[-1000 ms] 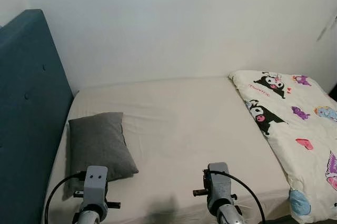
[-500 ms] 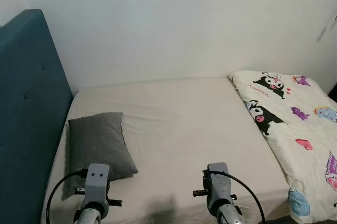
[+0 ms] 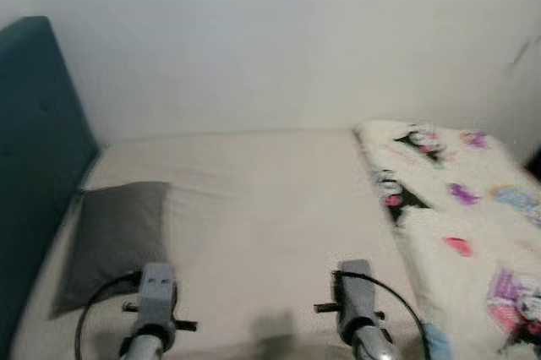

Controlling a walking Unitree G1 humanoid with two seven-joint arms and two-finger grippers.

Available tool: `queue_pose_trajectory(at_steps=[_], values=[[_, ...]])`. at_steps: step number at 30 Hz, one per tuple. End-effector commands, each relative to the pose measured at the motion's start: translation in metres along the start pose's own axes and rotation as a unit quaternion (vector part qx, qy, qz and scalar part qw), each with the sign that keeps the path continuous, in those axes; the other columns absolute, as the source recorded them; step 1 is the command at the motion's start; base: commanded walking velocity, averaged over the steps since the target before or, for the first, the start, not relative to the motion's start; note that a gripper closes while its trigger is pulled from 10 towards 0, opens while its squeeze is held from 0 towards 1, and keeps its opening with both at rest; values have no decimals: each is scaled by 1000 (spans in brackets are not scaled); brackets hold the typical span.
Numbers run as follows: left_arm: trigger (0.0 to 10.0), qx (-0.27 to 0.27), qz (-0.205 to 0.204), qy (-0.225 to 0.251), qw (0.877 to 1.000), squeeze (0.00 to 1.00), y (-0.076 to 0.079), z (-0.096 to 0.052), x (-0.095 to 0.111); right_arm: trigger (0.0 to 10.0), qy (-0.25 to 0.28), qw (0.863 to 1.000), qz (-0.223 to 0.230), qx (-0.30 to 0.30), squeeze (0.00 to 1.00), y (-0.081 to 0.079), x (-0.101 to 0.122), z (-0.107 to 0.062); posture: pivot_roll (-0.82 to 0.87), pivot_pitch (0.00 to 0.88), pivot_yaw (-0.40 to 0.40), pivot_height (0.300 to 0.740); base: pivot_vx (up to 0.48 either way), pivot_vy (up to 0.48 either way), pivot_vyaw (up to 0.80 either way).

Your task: Clean up the room

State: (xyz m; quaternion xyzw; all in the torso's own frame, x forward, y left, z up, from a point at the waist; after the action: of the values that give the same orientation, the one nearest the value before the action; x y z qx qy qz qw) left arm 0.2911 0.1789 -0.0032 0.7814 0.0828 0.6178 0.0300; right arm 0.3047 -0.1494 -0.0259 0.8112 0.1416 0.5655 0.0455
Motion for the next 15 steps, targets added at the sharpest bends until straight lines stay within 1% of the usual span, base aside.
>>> queue_pose_trajectory(at_steps=[1, 15], values=[[10000, -3, -1, -6, 1000, 0, 2, -2, -4, 10000, -14, 1000, 3, -4, 0, 4, -7, -2, -49, 75, -52, 740, 0, -480, 0], [10000, -5, 3, -7, 1000, 0, 2, -2, -4, 10000, -14, 1000, 7, -1, 0, 2, -7, -3, -48, 83, -49, 740, 0, -480, 0]])
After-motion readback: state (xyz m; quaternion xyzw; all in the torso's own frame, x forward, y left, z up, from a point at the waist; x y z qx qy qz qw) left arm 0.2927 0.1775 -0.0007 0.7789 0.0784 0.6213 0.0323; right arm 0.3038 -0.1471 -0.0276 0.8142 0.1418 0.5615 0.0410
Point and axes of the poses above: a point about 5 cm out from each wrist's last joint towards the gripper, its own z axis pointing out of the wrist towards the gripper, its own x axis along the axis of the wrist's last joint, y = z × x, the point moved 4 cm from there along z, pointing out of the wrist towards the gripper, and after that the axes turned 13 degrees about -z, right-handed, at the moved point
